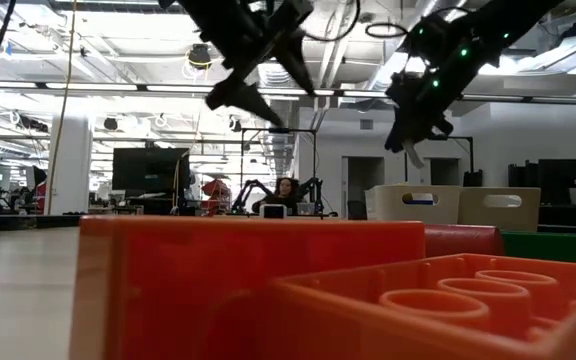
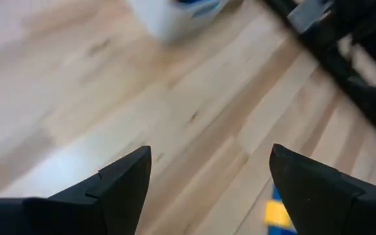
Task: Sort blocks by size
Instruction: Put the large beige wooden block into the white bin
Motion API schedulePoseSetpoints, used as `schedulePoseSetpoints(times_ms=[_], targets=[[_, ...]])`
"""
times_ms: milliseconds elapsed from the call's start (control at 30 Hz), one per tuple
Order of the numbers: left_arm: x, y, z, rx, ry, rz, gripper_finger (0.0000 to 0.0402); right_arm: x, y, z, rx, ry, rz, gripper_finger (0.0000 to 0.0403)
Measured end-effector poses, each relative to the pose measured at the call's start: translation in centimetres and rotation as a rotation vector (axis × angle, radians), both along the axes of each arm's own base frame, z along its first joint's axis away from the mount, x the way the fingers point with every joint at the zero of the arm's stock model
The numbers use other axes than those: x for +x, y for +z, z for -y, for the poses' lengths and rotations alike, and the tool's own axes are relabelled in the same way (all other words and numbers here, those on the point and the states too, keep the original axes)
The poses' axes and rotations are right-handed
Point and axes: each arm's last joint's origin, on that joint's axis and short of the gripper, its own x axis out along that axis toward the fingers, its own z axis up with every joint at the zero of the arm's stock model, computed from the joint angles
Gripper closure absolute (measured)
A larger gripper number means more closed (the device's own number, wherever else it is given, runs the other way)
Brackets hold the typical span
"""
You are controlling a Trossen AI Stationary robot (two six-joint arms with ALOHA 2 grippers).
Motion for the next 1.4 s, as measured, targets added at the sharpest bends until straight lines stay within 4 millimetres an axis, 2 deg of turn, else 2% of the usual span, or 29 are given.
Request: schedulePoseSetpoints(times_ms=[233,433,633,800,933,1200,1400], targets=[[-1.4,-1.6,0.9,-0.135,0.043,-0.192,0.0102,-0.5,-2.0,0.9,0.105,-0.021,-0.101,0.0196],[-1.0,-3.6,1.3,-0.299,0.096,-0.253,0.0102,-0.6,-1.6,-0.1,0.168,0.004,-0.078,0.0158],[0.5,-6.7,2.4,-0.35,0.141,-0.309,0.0102,-1.1,1.0,-2.9,0.088,0.055,-0.028,0.0162],[1.7,-9.1,3.9,-0.398,0.16,-0.326,0.0102,-2.7,3.3,-4.9,0.002,0.029,0.024,0.0178],[2.0,-9.7,5.0,-0.41,0.19,-0.323,0.0102,-4.2,4.7,-6.2,-0.043,0.015,0.063,0.0187],[2.5,-12.0,5.9,-0.413,0.185,-0.367,0.0102,-5.4,5.8,-7.3,-0.059,0.015,0.128,0.0201],[2.5,-12.3,5.8,-0.356,0.159,-0.386,0.0113,-5.3,5.8,-7.7,-0.051,0.041,0.12,0.021]])
